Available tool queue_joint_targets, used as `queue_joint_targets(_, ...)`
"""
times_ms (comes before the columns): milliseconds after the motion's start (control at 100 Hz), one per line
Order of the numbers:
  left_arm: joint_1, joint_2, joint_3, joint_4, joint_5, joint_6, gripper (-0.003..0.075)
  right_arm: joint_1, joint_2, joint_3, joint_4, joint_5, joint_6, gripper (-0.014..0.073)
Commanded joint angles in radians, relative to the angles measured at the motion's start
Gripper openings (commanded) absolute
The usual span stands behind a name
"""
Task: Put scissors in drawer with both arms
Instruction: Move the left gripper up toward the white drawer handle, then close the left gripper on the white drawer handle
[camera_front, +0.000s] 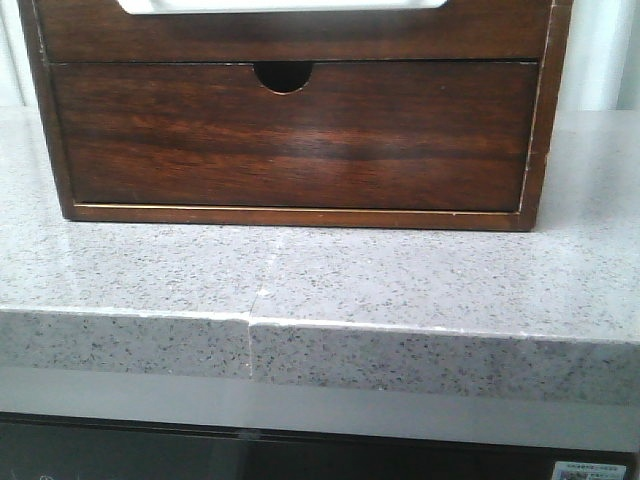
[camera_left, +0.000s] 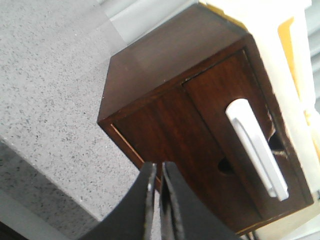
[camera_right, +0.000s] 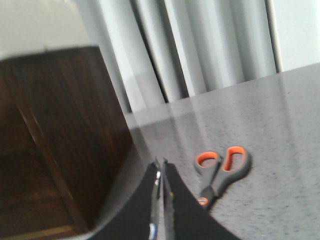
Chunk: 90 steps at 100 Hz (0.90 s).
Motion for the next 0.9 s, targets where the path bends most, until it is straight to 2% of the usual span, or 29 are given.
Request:
queue_joint_targets(0,-0.009,-0.032,-0.005,-0.04,-0.05,-0.008,-0.002,-0.004,-0.028,0.021,0.161,-0.102,0.0,-0.0045)
queue_joint_targets(80,-0.017,-0.016,-0.048,-0.011,-0.023,0.028,-0.002,-0.004,-0.028,-0.002,0.252,-0.094,0.0,-0.0045)
queue_joint_targets(270,-0.022,0.164,-0.218,0.12,0.079,0.075,-0.0019,-0.004,0.0,-0.119,0.232,0.043,-0.016,-0.0045)
queue_joint_targets(390,-0.022,0.339,-0.339,0.113,0.12,0.082,-0.0007,-0.004,0.06,-0.202,0.228,0.12,-0.016,-0.0043)
queue_joint_targets(460,-0.022,0.44,-0.418,0.111,0.168,0.084,0.0059,-0.004,0.101,-0.249,0.226,0.163,-0.016,-0.0025)
queue_joint_targets(510,-0.022,0.519,-0.482,0.111,0.223,0.098,0.0148,-0.004,0.13,-0.285,0.226,0.193,-0.016,0.0014)
queue_joint_targets(590,-0.022,0.633,-0.578,0.094,0.317,0.142,0.0285,-0.004,0.18,-0.326,0.226,0.232,-0.016,0.0126)
queue_joint_targets(640,-0.022,0.688,-0.62,0.075,0.371,0.154,0.0325,-0.004,0.208,-0.349,0.226,0.255,-0.016,0.0202)
queue_joint_targets(750,-0.022,0.816,-0.701,-0.088,0.432,0.164,0.0337,-0.004,0.265,-0.389,0.226,0.318,-0.016,0.0342)
queue_joint_targets(830,-0.022,0.881,-0.718,-0.256,0.452,0.228,0.0337,-0.004,0.29,-0.404,0.226,0.358,-0.016,0.0376)
queue_joint_targets(890,-0.022,0.926,-0.722,-0.468,0.467,0.336,0.0337,-0.004,0.298,-0.412,0.226,0.373,-0.016,0.0375)
